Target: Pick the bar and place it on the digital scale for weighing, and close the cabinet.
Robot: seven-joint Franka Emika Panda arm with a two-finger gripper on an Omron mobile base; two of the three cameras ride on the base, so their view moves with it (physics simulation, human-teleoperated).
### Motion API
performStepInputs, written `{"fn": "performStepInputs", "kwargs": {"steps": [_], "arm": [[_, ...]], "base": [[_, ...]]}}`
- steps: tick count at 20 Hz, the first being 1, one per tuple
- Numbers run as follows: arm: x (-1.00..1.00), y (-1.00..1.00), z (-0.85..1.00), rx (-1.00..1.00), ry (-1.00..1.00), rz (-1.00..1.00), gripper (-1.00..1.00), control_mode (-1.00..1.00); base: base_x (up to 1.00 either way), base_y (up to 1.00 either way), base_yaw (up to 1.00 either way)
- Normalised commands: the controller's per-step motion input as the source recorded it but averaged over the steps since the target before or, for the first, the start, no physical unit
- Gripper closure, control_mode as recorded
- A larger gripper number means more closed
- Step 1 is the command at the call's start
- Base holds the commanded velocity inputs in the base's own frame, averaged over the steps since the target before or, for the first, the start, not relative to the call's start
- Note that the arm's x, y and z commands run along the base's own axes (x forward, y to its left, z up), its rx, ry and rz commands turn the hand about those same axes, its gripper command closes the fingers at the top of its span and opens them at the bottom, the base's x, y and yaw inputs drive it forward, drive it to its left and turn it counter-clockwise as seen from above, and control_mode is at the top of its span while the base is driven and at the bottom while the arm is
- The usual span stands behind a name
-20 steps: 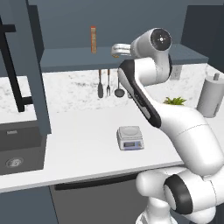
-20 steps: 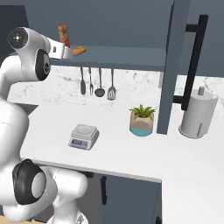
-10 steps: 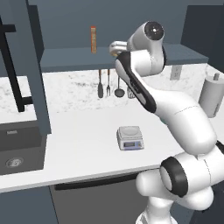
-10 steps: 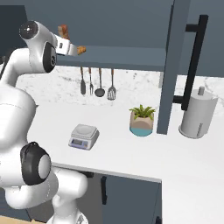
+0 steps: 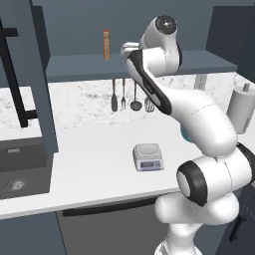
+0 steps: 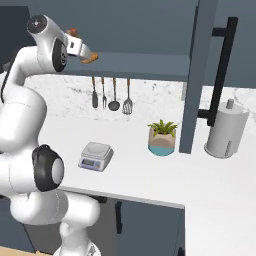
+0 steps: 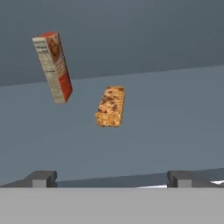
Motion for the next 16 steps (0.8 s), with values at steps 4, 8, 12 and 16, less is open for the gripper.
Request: {"fn": "performStepInputs", "kwargs": {"steps": [4, 8, 12, 16], "arm": [[0.28, 0.09, -0.08, -0.04, 0.00, 0.00, -1.00, -1.00], [0.28, 0.00, -0.22, -0.03, 0.05, 0.00, -1.00, -1.00], [0.31, 0.00, -0.22, -0.04, 0.06, 0.00, -1.00, -1.00], [0.44, 0.00, -0.06, -0.01, 0.05, -0.01, -1.00, -1.00]], "base": [[0.00, 0.00, 0.00], [0.00, 0.00, 0.00], [0.00, 0.00, 0.00], [0.00, 0.00, 0.00]]}}
